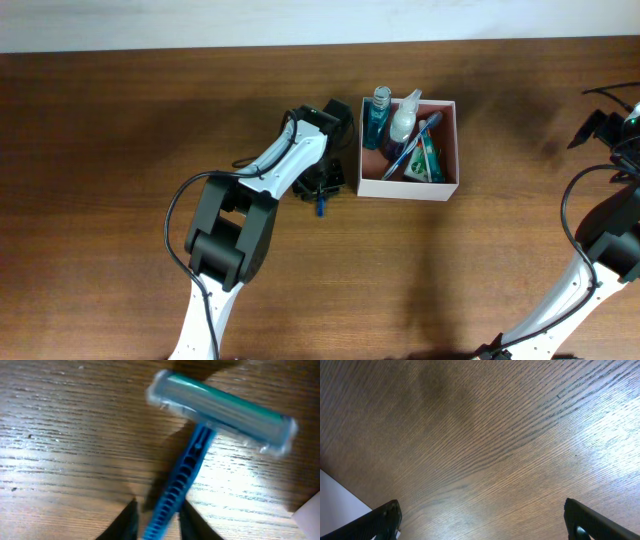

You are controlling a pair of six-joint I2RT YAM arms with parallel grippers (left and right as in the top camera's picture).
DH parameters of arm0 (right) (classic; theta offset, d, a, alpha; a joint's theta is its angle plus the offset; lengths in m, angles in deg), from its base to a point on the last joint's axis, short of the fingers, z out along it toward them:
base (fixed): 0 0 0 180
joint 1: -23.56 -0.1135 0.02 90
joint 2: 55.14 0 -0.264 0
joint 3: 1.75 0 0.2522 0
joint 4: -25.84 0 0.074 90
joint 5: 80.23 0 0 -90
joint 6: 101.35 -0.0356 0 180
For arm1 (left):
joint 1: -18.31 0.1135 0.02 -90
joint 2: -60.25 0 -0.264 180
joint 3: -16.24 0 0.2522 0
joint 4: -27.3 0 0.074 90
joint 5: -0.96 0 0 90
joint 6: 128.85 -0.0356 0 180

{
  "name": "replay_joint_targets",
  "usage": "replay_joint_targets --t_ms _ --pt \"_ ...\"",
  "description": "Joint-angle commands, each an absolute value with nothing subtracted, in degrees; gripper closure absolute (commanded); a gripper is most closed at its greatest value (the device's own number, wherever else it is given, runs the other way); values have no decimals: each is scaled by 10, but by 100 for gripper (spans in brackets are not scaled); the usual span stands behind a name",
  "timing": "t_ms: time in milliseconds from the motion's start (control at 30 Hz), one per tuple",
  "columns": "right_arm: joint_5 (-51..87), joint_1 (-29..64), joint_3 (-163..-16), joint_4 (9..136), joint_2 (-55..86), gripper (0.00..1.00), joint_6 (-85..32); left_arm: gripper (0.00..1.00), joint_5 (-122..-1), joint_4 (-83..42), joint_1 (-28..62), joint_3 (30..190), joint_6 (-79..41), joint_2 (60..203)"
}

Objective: Pack container
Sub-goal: 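Close the left gripper on the razor handle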

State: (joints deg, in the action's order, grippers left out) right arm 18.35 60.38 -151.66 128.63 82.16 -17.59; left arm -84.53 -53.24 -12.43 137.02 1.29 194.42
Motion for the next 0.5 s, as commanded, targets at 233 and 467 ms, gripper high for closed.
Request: replay_joint_targets --t_ms 233,467 --pt "177 606 -1514 1285 802 1 -178 90 -851 -529 -122 1353 14 1944" --pt "177 606 -1514 1285 802 1 -178 96 -874 -531 -121 1354 14 1944"
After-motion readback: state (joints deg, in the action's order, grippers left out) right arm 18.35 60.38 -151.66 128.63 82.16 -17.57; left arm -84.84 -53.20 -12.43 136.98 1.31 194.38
